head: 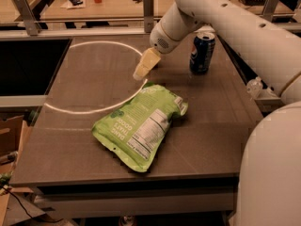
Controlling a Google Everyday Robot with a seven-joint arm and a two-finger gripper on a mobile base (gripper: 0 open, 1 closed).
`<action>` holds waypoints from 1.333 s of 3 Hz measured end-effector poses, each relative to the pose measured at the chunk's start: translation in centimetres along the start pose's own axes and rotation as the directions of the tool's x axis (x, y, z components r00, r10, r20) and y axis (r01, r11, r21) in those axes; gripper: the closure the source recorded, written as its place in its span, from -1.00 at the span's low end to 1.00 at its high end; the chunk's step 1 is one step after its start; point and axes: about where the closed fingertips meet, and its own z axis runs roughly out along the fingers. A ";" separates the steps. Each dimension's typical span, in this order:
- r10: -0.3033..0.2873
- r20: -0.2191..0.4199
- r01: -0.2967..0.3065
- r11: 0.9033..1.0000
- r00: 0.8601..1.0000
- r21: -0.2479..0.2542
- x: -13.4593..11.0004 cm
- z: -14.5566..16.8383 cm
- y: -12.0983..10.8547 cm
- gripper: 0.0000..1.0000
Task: Move orange near green rice chip bag
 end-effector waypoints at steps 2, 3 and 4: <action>-0.015 0.011 0.016 0.998 1.000 -0.054 0.3 0.7 1.4 -0.19; -0.020 0.033 0.022 0.998 0.999 -0.062 0.1 0.7 1.5 0.28; -0.032 0.056 0.036 0.997 0.998 -0.069 -0.3 0.4 1.4 0.76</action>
Offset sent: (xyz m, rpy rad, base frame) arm -0.0156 0.0015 -0.0060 0.0335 0.0327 0.0610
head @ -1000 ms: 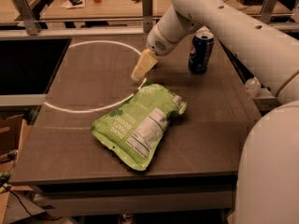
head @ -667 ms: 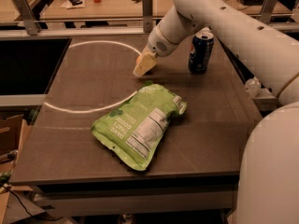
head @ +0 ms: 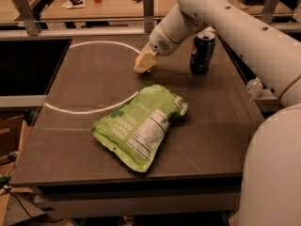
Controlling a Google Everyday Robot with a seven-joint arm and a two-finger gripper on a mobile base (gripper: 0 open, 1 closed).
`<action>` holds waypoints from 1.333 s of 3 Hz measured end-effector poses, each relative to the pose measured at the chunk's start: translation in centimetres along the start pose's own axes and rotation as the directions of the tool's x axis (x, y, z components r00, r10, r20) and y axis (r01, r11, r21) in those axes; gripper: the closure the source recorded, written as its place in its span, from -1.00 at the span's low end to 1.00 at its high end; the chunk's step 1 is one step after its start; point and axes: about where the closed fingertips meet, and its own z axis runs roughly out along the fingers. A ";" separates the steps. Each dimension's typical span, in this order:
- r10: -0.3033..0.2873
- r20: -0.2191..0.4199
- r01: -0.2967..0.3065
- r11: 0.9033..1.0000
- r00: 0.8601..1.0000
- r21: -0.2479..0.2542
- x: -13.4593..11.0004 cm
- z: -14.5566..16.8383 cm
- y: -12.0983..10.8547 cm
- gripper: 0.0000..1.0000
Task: Move orange near green rice chip bag
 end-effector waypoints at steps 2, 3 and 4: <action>-0.021 0.027 0.023 0.994 0.999 -0.104 -0.4 -4.9 4.2 1.00; -0.007 -0.022 0.004 0.988 1.000 -0.155 1.3 -5.9 8.2 1.00; -0.001 -0.070 -0.013 0.981 0.998 -0.191 2.9 -5.4 10.8 1.00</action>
Offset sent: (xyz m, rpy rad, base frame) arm -0.1074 -0.0291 0.0494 0.0284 0.1366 0.1387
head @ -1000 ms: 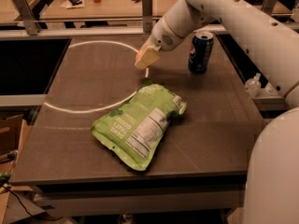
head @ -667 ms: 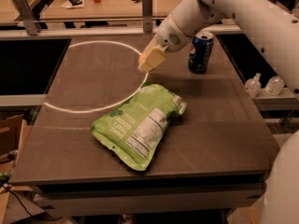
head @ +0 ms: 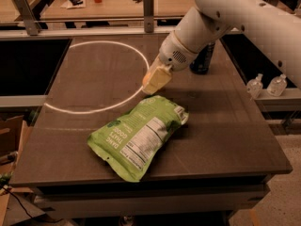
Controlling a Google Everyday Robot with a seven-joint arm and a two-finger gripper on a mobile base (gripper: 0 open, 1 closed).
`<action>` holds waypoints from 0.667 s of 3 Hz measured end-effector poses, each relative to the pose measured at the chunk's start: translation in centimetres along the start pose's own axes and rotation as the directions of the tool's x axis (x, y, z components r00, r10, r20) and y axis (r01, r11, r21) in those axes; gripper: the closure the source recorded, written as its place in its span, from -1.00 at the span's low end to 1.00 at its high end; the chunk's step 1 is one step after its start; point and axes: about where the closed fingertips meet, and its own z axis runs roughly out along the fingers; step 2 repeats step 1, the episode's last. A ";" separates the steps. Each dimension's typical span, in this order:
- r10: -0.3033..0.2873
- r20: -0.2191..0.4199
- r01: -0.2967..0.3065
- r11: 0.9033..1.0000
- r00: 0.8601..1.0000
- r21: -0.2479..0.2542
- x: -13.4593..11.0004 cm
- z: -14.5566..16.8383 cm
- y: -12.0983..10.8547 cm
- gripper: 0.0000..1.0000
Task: Move orange near green rice chip bag
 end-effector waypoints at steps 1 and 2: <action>0.031 -0.066 -0.037 0.996 0.997 -0.082 1.2 2.2 1.3 0.68; 0.031 -0.066 -0.037 0.996 0.997 -0.082 1.2 2.2 1.3 0.68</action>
Offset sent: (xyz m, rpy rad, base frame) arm 0.0000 0.0000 0.0000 0.0000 0.0000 0.0000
